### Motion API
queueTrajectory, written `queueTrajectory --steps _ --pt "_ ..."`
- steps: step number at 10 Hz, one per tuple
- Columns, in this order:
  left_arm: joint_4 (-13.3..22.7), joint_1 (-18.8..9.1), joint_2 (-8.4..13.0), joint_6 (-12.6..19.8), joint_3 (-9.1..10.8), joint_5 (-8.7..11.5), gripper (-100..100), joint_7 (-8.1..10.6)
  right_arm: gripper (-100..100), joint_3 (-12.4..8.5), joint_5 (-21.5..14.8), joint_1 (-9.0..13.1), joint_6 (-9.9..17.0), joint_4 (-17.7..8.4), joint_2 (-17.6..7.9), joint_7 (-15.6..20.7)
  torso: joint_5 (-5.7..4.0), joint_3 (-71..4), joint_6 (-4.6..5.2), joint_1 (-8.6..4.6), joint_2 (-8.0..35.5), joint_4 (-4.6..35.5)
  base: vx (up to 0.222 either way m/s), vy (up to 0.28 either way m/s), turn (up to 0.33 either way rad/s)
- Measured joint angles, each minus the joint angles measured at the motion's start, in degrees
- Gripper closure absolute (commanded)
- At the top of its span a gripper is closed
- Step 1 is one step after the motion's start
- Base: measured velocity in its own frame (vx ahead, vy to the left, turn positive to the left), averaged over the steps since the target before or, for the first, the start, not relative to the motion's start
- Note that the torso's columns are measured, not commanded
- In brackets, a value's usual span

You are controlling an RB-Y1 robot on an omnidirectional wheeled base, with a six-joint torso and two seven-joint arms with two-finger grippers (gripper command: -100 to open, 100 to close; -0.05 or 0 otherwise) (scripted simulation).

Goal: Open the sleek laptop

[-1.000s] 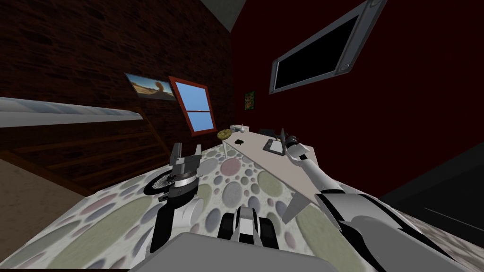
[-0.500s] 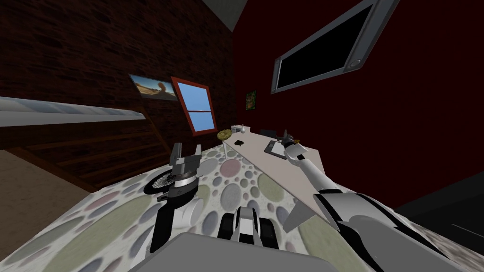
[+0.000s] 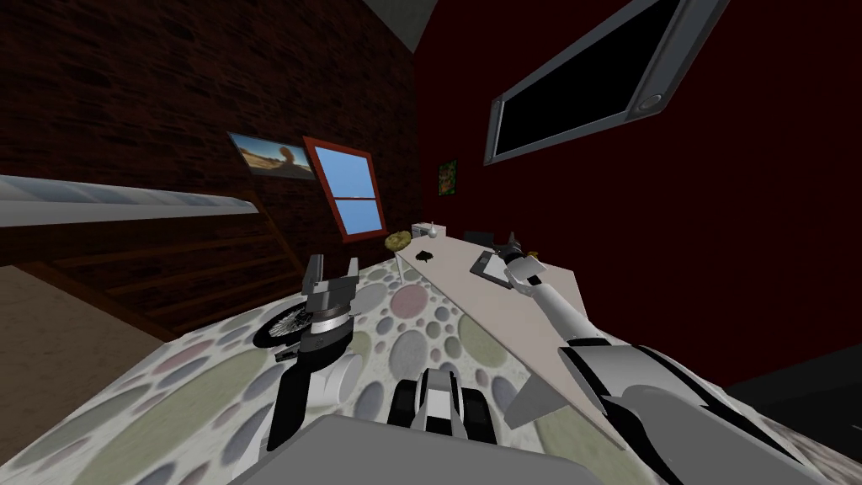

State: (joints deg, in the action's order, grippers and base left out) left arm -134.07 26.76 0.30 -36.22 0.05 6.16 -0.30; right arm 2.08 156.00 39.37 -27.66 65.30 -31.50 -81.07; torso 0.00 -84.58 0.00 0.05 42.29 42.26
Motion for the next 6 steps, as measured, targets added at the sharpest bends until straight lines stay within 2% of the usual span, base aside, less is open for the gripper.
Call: queueTrajectory --steps 2,6 --pt "0.0 0.0 0.0 0.0 -0.01 0.0 0 0.00 100 0.4 -0.4 0.4 -0.5 -0.6 -0.1 0.8 0.04 0.1 -0.09 0.11 0.1 0.0 0.015 0.027 0.094" --pt "0.0 0.0 0.0 0.0 -0.01 0.0 0 0.00 100 2.3 -2.1 1.1 -3.0 -2.8 -0.3 5.4 -0.04 -0.1 -0.02 -0.10 -0.2 -0.1 0.015 0.041 0.097"
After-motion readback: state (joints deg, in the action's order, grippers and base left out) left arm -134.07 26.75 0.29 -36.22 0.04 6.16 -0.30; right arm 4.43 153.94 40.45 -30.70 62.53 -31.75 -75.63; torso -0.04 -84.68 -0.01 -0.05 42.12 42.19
